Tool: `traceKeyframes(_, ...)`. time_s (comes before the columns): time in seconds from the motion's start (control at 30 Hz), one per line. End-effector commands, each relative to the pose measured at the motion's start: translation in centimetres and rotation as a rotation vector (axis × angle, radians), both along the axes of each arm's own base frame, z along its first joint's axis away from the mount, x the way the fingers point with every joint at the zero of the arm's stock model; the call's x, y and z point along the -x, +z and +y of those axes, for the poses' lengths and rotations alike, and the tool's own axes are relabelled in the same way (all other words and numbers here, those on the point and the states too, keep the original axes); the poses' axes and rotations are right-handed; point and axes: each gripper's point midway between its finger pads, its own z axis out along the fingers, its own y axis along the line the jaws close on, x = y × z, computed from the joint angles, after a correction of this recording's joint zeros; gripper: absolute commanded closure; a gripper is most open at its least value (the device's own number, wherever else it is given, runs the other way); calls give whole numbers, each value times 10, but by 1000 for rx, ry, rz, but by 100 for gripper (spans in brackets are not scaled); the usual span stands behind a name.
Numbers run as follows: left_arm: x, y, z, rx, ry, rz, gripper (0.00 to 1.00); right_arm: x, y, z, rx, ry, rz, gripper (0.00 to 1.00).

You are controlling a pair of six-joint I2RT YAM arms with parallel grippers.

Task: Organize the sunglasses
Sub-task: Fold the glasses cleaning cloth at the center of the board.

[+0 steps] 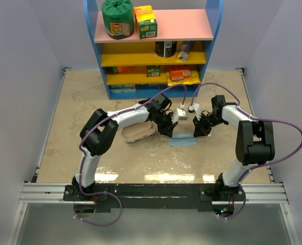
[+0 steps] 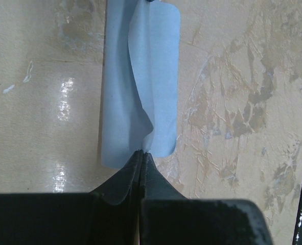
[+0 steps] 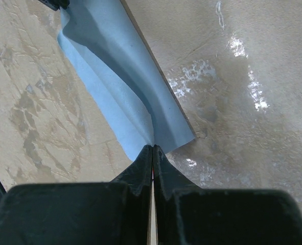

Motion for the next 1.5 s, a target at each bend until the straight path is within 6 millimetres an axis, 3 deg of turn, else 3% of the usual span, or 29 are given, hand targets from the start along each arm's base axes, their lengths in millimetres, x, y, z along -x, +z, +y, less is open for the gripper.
traceKeyframes(0.0,11,22,-7,60,-43,0,100,1,5,-2,9,13,-26,100)
traceKeyframes(0.7,21,13,-6,35,-74,19,100,5,1,-4,20,19,-15,100)
traceKeyframes(0.97,23,11,-6,32,-83,23,99,8,-1,-4,23,25,-9,88)
traceKeyframes(1.23,23,9,-6,22,-85,17,85,15,-1,-4,19,48,0,66)
traceKeyframes(1.47,23,14,-6,28,-94,8,59,12,3,-4,17,43,-15,59)
